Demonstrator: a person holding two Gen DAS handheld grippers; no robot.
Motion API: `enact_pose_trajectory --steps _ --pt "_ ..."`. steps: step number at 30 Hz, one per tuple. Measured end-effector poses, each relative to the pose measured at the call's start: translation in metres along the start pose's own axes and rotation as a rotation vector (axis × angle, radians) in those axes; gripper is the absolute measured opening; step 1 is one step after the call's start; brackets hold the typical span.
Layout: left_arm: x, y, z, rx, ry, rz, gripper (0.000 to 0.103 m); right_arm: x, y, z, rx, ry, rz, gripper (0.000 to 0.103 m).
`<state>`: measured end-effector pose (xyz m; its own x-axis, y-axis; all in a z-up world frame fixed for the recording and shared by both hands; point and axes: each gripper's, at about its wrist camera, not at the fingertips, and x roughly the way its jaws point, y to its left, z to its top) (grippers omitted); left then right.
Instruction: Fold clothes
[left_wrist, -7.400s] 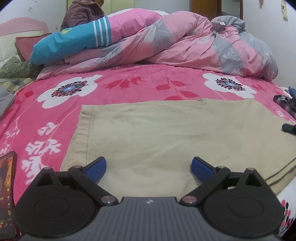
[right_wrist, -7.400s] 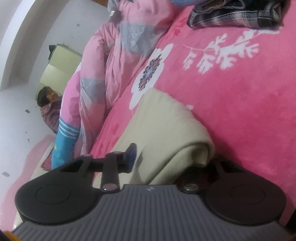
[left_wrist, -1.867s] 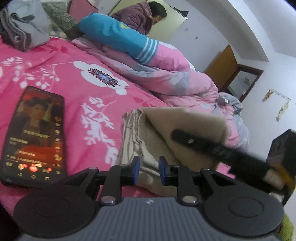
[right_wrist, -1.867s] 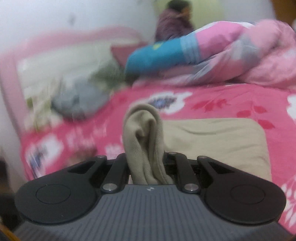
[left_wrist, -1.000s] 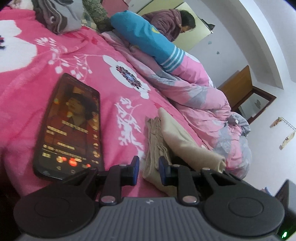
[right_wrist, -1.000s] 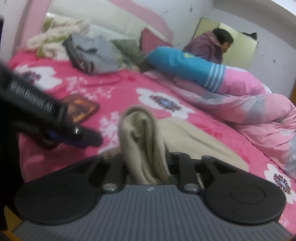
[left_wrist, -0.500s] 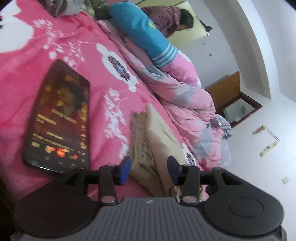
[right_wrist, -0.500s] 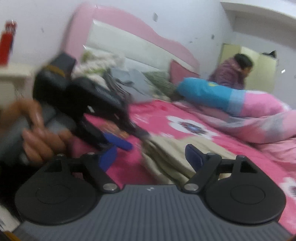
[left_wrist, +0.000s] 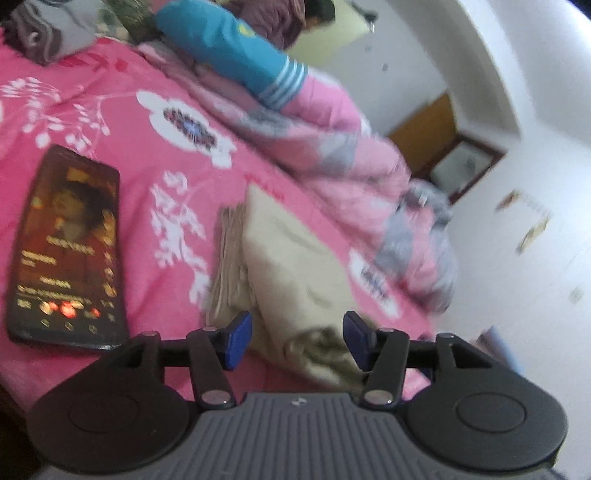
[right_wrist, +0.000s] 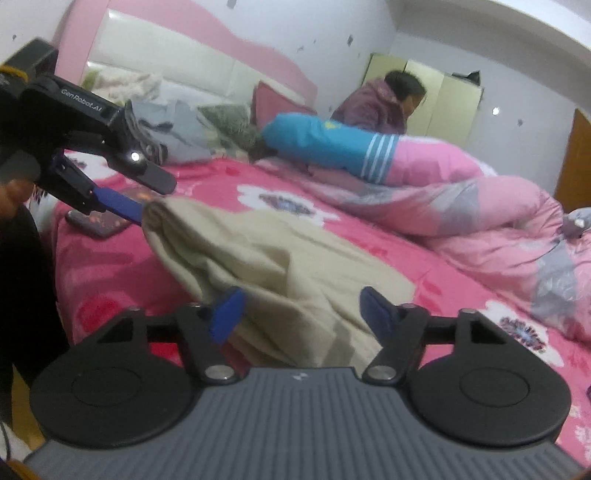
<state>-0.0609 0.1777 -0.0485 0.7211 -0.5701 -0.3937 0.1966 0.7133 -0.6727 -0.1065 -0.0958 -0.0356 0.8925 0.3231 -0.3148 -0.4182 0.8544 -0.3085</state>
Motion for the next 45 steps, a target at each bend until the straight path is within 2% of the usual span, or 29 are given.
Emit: enact_pose_trajectory --steps 3,4,6,8,11,13,15,17,18,19,20,22,26,29,32,35,37,38,39,40,42,45 --pt "0.012 -0.002 0.000 -0.013 -0.005 0.031 0.021 0.012 0.000 -0.006 -0.008 0.035 0.027 0.046" --pt "0.012 -0.002 0.002 -0.018 -0.017 0.025 0.017 0.014 0.000 -0.006 -0.013 0.039 0.032 0.034" --pt "0.006 -0.007 0.006 0.001 -0.051 0.004 0.015 0.012 -0.001 -0.003 -0.032 0.035 0.035 0.020" --pt "-0.002 -0.013 0.010 0.032 -0.086 -0.017 0.015 0.005 0.000 0.003 -0.059 0.016 0.033 0.017" --pt "-0.004 -0.006 0.011 0.046 -0.092 0.000 0.015 -0.004 0.003 0.009 -0.090 -0.012 0.041 0.016" --pt "0.004 0.013 0.006 -0.013 -0.052 0.033 0.015 0.001 0.008 0.003 -0.083 0.003 0.069 0.016" --pt "0.013 0.036 -0.001 -0.112 -0.009 0.047 0.017 0.011 0.017 -0.008 -0.079 0.036 0.096 0.017" --pt "0.012 0.042 -0.003 -0.145 -0.013 0.032 0.018 0.014 0.022 -0.015 -0.086 0.040 0.098 0.018" --pt "0.011 0.040 -0.003 -0.134 -0.017 0.037 0.025 0.012 0.023 -0.014 -0.087 0.034 0.097 0.022" --pt "0.009 0.035 -0.002 -0.098 -0.020 0.062 0.038 0.009 0.020 -0.013 -0.073 0.031 0.106 0.026" --pt "0.005 0.031 -0.001 -0.063 -0.029 0.090 0.043 0.006 0.015 -0.011 -0.048 0.029 0.121 0.027" --pt "-0.005 0.024 0.001 -0.012 -0.060 0.130 0.047 -0.002 0.002 -0.008 0.020 0.024 0.161 0.029" --pt "-0.031 0.002 0.006 0.086 -0.171 0.188 0.048 -0.022 -0.053 -0.007 0.343 -0.033 0.274 0.032" --pt "-0.038 -0.024 0.009 0.201 -0.237 0.196 0.048 -0.025 -0.099 -0.021 0.601 -0.045 0.239 0.033" --pt "-0.021 -0.058 0.004 0.354 -0.209 0.160 0.051 -0.011 -0.134 -0.042 0.835 0.009 0.176 0.033" --pt "0.011 -0.086 -0.005 0.482 -0.137 0.170 0.051 0.008 -0.147 -0.065 1.056 0.105 0.203 0.033" --pt "0.031 -0.096 -0.006 0.521 -0.112 0.178 0.051 0.019 -0.148 -0.081 1.181 0.163 0.247 0.033" --pt "0.040 -0.096 -0.004 0.517 -0.096 0.183 0.051 0.024 -0.146 -0.088 1.226 0.186 0.269 0.033" --pt "0.050 -0.094 -0.003 0.509 -0.073 0.196 0.050 0.024 -0.144 -0.091 1.233 0.194 0.282 0.028" --pt "0.060 -0.092 -0.003 0.500 -0.047 0.215 0.046 0.020 -0.139 -0.090 1.214 0.194 0.287 0.023" --pt "0.076 -0.082 -0.003 0.477 0.003 0.251 0.044 0.012 -0.130 -0.089 1.174 0.193 0.297 0.019" --pt "0.078 -0.075 -0.008 0.473 0.004 0.256 0.044 -0.004 -0.121 -0.093 1.163 0.214 0.337 0.008"
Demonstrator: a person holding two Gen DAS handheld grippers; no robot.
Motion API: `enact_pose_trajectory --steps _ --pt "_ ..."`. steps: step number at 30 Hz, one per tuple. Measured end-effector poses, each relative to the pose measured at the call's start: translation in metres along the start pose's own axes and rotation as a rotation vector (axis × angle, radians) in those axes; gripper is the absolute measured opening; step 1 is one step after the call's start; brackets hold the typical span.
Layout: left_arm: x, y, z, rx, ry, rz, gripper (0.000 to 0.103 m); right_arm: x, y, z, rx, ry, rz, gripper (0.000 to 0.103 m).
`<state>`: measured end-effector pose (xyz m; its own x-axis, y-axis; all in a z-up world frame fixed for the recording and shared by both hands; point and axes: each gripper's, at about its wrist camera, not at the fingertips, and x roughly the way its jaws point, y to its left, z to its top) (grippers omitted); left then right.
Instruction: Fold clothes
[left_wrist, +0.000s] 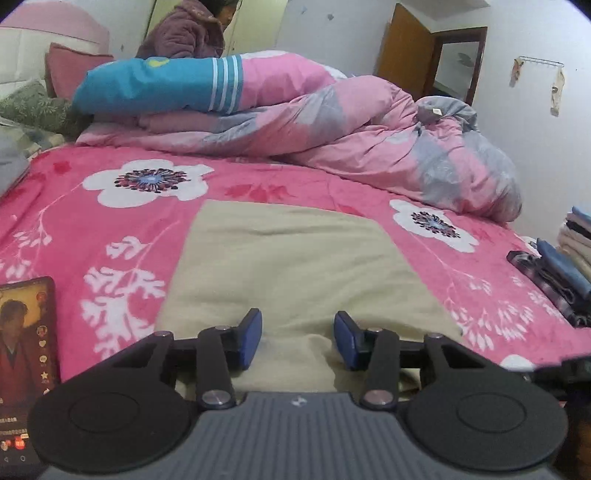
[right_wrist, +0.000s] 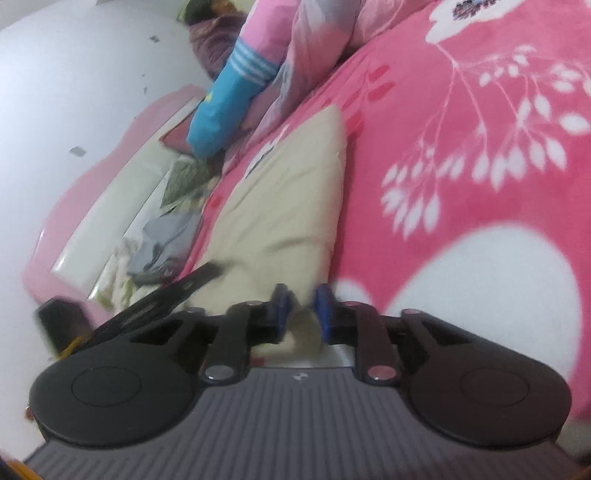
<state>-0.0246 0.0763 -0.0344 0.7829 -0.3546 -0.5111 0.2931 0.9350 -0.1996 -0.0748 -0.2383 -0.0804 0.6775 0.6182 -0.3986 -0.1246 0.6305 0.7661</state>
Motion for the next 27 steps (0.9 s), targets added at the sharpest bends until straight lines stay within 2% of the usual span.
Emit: enact_pose_trajectory --steps 3,6,8,9,11,14,16,18,23,27 --pt "0.000 -0.001 -0.001 0.013 0.002 0.009 0.044 -0.009 -0.003 -0.007 0.016 0.031 0.011 0.005" --pt "0.003 -0.002 0.001 0.016 0.010 0.010 0.044 -0.020 -0.011 0.001 0.081 -0.038 0.039 0.009" --pt "0.006 0.000 0.003 0.004 0.013 0.004 0.045 -0.020 -0.019 0.012 0.140 -0.087 0.047 0.015" --pt "0.008 0.002 0.003 -0.010 0.015 -0.002 0.045 -0.015 -0.020 0.016 0.146 -0.087 0.044 0.023" --pt "0.011 0.006 0.003 -0.036 0.020 -0.012 0.045 0.000 -0.020 0.017 0.133 -0.047 0.050 0.027" --pt "0.015 0.011 0.004 -0.062 0.028 -0.016 0.045 0.005 -0.004 0.008 0.024 0.008 0.050 0.022" --pt "0.016 0.012 0.004 -0.068 0.028 -0.018 0.045 0.002 0.007 0.000 -0.050 0.013 0.014 0.008" --pt "0.016 0.012 0.004 -0.063 0.028 -0.017 0.045 -0.003 0.005 -0.003 -0.031 0.023 0.029 0.004" --pt "0.016 0.015 0.005 -0.058 0.025 -0.024 0.045 -0.012 0.011 -0.013 -0.058 0.060 0.022 0.001" --pt "0.016 0.016 0.005 -0.058 0.023 -0.029 0.045 -0.024 0.007 -0.008 -0.025 0.019 0.017 0.002"
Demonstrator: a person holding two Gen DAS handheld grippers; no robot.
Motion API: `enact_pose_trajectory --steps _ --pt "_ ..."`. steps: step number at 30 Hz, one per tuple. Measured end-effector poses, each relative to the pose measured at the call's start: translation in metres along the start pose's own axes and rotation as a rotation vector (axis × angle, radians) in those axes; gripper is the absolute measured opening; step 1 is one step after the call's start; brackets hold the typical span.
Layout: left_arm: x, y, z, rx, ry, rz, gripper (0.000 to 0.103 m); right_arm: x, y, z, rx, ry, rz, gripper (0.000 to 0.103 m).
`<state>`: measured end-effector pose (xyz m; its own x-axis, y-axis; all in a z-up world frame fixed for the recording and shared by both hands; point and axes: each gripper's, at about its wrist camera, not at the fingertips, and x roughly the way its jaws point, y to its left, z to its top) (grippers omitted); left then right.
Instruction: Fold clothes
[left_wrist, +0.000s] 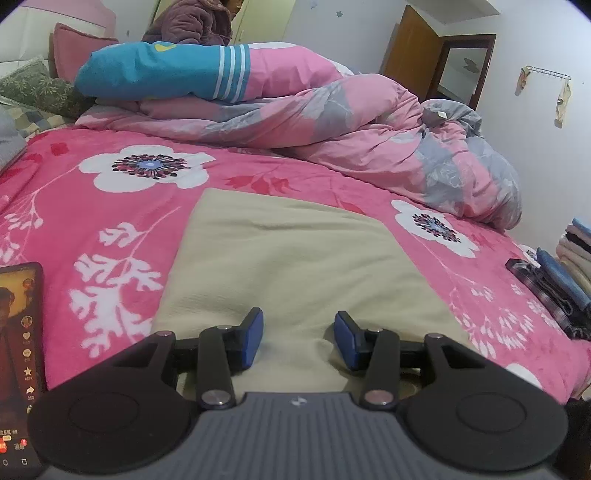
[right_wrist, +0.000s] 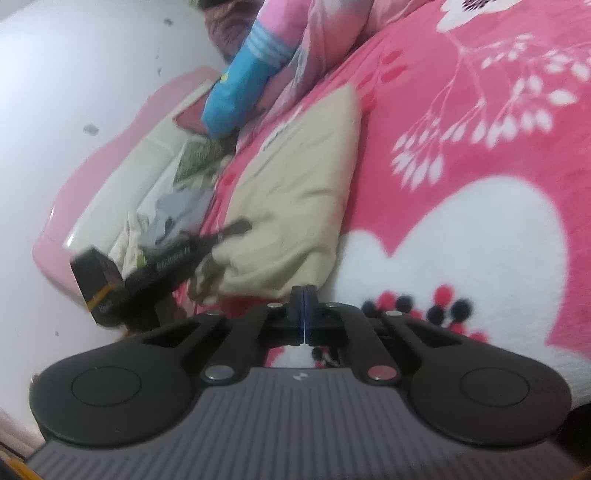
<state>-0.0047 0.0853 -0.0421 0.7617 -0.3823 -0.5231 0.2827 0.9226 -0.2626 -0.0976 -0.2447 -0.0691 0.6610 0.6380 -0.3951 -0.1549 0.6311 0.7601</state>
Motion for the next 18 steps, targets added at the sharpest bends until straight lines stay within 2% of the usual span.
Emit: enact_pose_trajectory --steps 3,5,6,7,8,9,10,11,18 --pt "0.000 0.001 0.000 -0.002 -0.001 -0.007 0.044 -0.002 -0.008 0.007 0.040 -0.014 -0.001 0.004" --pt "0.000 0.002 0.000 -0.007 -0.001 -0.013 0.044 0.004 -0.012 0.010 0.047 -0.006 -0.007 0.012" --pt "0.000 0.002 0.000 -0.011 -0.001 -0.015 0.044 0.007 -0.014 0.011 0.057 0.000 -0.001 0.023" --pt "0.000 0.003 0.000 -0.014 -0.001 -0.018 0.044 0.011 -0.016 0.012 0.068 0.004 0.008 0.028" --pt "0.000 0.003 0.000 -0.015 -0.002 -0.018 0.044 0.015 -0.018 0.012 0.078 0.009 0.022 0.028" --pt "0.000 0.003 -0.001 -0.014 -0.003 -0.019 0.044 0.019 -0.019 0.013 0.076 0.016 0.042 0.027" --pt "0.000 0.003 -0.001 -0.013 -0.004 -0.019 0.044 0.023 -0.019 0.013 0.062 0.025 0.065 0.011" --pt "0.001 0.003 -0.001 -0.014 -0.004 -0.019 0.044 0.026 -0.017 0.012 0.043 0.034 0.071 0.002" --pt "0.001 0.005 -0.002 -0.029 -0.003 -0.028 0.044 0.016 0.027 0.010 -0.217 0.051 -0.031 0.001"
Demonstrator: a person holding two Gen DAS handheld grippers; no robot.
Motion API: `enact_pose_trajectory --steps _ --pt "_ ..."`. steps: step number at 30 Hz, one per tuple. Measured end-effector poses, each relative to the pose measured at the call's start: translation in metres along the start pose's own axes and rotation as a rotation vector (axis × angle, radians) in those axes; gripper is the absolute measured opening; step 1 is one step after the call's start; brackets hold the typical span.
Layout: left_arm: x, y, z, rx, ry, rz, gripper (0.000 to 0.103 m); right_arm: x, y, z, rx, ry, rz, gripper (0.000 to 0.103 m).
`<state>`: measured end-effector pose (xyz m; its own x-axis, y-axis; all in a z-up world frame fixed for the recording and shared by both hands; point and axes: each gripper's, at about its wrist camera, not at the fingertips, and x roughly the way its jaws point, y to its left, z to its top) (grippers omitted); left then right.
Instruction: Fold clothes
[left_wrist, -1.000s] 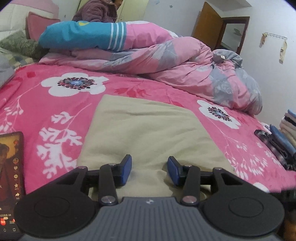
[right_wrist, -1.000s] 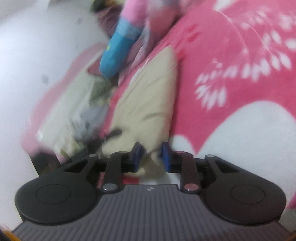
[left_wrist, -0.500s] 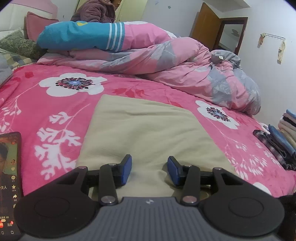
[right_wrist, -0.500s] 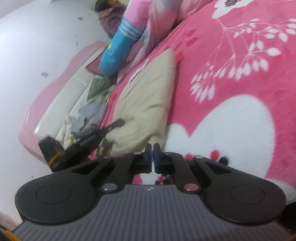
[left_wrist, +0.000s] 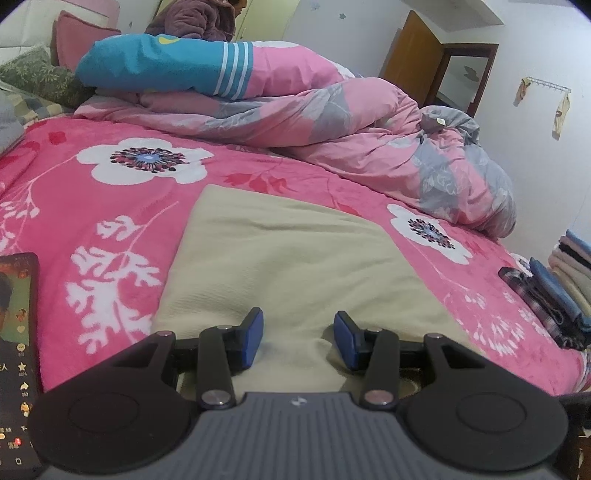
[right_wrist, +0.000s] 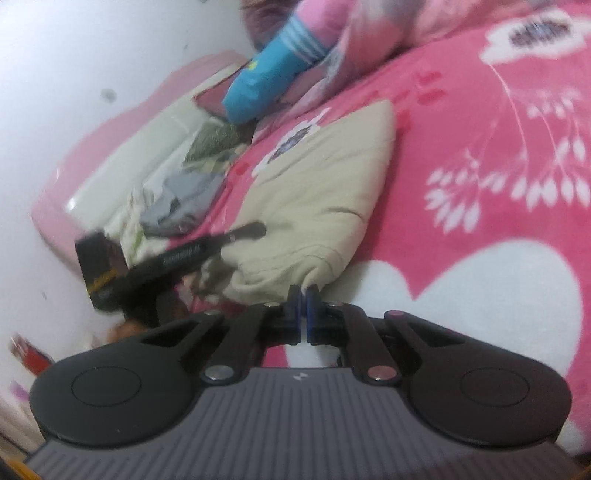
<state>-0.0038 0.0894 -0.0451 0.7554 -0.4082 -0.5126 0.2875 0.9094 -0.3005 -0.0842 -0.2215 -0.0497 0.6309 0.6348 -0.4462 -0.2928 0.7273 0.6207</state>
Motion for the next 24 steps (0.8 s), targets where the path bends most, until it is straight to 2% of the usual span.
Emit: enact_pose_trajectory --steps 2,7,9,11,14,17,19,24 --pt "0.000 0.000 -0.001 0.004 -0.002 0.001 0.044 0.007 0.002 -0.006 -0.051 0.034 -0.040 0.001" --pt "0.000 0.000 -0.001 0.008 -0.007 -0.002 0.043 -0.004 0.025 -0.010 -0.208 0.052 -0.049 0.000" --pt "0.000 0.000 -0.002 0.009 -0.009 -0.003 0.043 -0.005 0.024 -0.012 -0.226 0.096 -0.028 0.000" --pt "0.001 0.000 -0.002 0.010 -0.012 -0.004 0.043 -0.011 0.022 -0.010 -0.230 0.100 -0.045 0.000" --pt "0.001 0.001 -0.003 0.012 -0.015 -0.006 0.043 -0.032 0.008 0.014 -0.136 -0.004 -0.031 0.003" --pt "0.000 0.000 -0.004 0.019 -0.027 -0.006 0.044 -0.034 -0.012 0.045 0.007 -0.117 -0.031 0.013" --pt "-0.002 -0.001 -0.007 0.030 -0.041 -0.003 0.044 -0.019 -0.011 0.061 -0.022 -0.135 -0.064 0.014" --pt "-0.005 -0.004 -0.016 0.072 -0.093 0.005 0.044 0.050 0.006 0.095 -0.170 -0.047 -0.103 0.015"
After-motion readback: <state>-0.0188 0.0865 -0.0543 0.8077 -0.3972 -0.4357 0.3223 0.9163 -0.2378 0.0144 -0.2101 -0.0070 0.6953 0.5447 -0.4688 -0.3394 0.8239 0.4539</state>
